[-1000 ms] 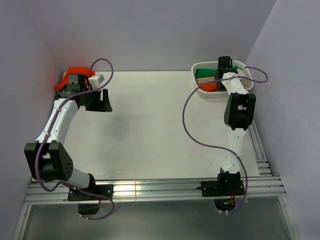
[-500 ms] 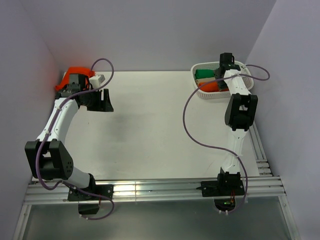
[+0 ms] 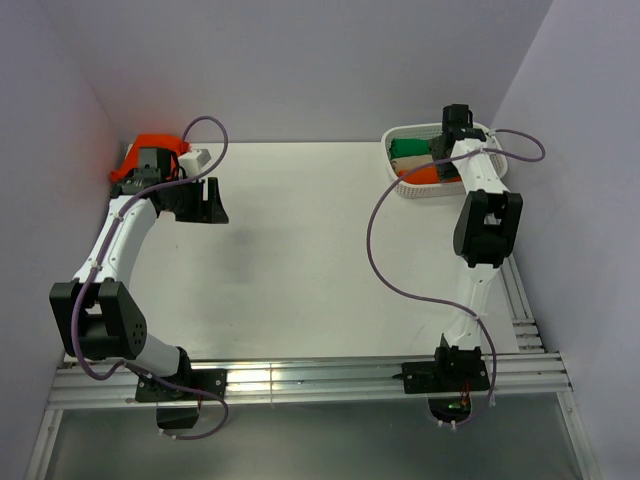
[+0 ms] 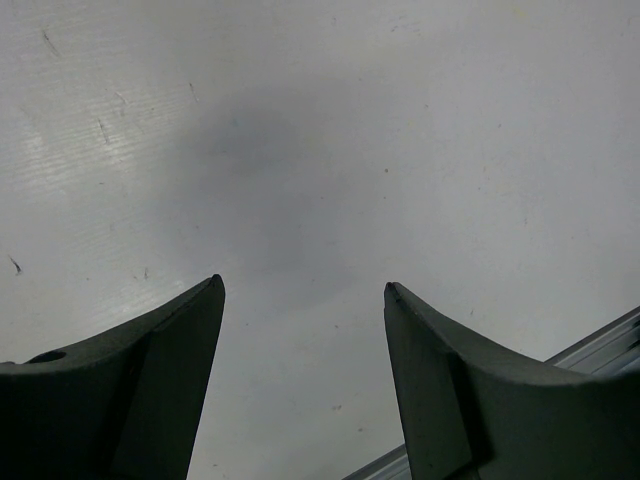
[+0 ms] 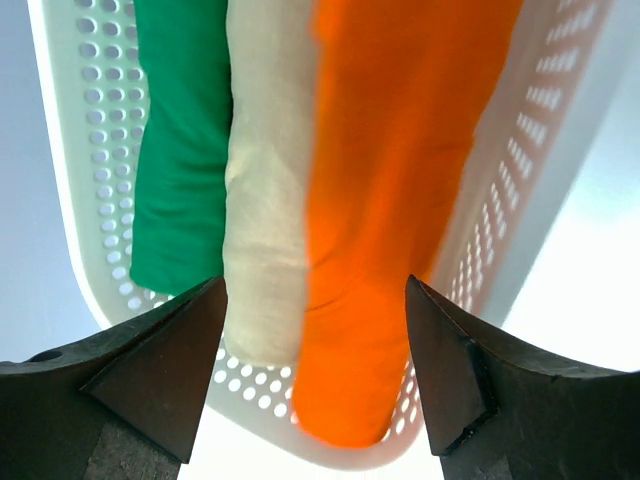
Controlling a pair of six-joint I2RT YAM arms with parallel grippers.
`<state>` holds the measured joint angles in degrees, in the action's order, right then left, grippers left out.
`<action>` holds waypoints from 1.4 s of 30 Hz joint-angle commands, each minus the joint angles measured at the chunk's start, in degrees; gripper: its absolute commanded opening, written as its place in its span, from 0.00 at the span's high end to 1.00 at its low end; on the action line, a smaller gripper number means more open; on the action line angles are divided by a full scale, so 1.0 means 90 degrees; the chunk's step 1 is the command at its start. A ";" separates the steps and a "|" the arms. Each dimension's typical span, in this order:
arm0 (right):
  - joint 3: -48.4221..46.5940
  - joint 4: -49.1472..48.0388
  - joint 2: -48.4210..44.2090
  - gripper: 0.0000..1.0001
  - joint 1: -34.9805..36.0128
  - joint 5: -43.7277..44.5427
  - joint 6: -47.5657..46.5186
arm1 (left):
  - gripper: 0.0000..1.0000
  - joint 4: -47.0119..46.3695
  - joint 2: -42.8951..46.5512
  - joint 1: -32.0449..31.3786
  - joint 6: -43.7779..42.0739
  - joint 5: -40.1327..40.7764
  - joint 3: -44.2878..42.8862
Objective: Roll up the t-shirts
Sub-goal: Place the rolled tshirt into the container
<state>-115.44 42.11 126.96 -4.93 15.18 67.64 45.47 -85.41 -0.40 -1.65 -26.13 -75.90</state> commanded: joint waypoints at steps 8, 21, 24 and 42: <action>0.0892 -0.0469 -0.1351 0.21 -0.0048 -0.0143 -0.0249 | 0.30 0.0074 -0.0022 0.0025 0.0037 -0.0212 -0.0472; 0.3625 -0.2168 -0.3967 0.21 0.1522 0.0061 -0.1342 | 0.30 0.0123 0.0114 0.0240 -0.0090 0.0188 -0.0844; 0.4483 -0.2344 -0.4719 0.19 0.2547 0.0363 -0.1888 | 0.31 0.0094 0.0318 0.0308 -0.0061 0.0247 -0.0805; 0.7827 -0.2774 -0.8471 0.15 0.4454 0.0843 -0.1997 | 0.31 -0.0844 0.1667 0.0338 -0.0002 0.0423 0.0884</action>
<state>-44.51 17.63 52.18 34.89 20.58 52.14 41.34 -72.69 2.46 -1.87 -22.52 -69.10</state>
